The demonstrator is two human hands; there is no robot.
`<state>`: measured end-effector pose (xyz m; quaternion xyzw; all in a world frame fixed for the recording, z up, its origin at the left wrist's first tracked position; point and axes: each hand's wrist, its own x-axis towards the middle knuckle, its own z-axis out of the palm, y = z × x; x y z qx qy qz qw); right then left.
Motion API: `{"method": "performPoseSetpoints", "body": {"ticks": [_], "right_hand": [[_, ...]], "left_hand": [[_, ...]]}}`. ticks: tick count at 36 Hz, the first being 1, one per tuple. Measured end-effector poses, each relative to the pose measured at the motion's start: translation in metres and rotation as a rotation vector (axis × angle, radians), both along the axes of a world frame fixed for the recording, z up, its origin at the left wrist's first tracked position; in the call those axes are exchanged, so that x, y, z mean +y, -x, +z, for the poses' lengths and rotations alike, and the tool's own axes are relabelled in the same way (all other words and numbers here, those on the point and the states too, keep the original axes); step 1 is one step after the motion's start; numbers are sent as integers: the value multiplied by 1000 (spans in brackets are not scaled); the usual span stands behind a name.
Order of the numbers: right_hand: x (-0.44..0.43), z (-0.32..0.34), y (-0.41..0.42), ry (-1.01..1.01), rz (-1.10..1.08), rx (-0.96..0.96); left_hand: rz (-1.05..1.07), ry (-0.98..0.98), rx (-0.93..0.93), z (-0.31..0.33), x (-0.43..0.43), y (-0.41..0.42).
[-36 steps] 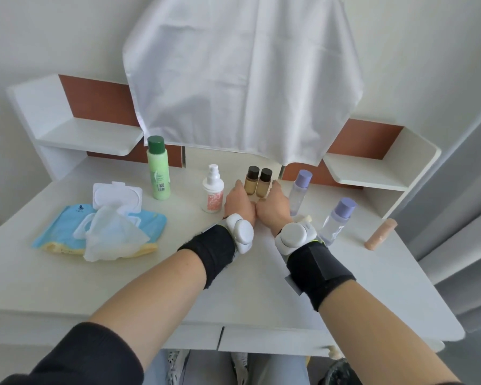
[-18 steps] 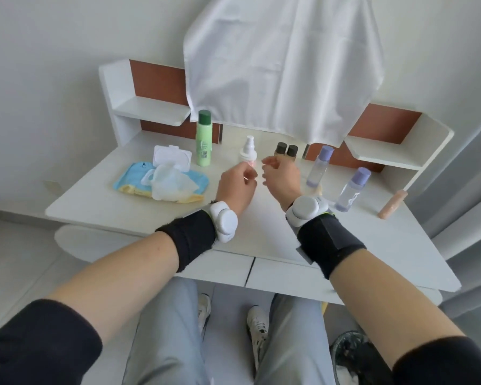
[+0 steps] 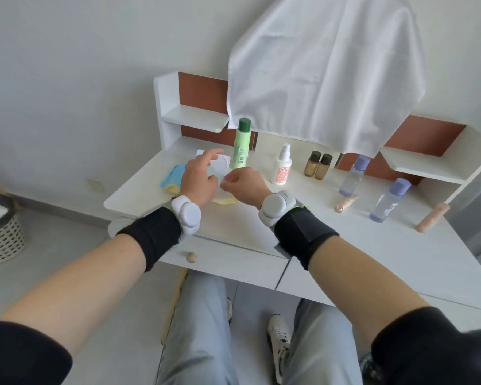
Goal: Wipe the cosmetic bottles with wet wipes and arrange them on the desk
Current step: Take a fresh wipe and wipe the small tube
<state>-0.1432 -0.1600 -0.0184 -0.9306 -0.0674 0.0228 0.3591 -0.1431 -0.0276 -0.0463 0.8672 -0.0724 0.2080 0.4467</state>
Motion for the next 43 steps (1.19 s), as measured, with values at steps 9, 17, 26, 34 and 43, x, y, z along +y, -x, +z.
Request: {"method": "performPoseSetpoints", "body": {"ticks": [9, 17, 26, 34, 43], "right_hand": [[-20, 35, -4, -429, -26, 15], [-75, 61, 10, -645, -55, 35], [-138, 61, 32, -598, 0, 2], [-177, 54, 41, -610, -55, -18], [-203, 41, 41, -771, -146, 25]], "left_hand": [[-275, 92, 229, 42, 1, -8], [-509, 101, 302, 82, -40, -8], [-579, 104, 335, 76, -90, -4], [-626, 115, 419, 77, -125, -9], [-666, 172, 413, 85, -150, -12]]}}
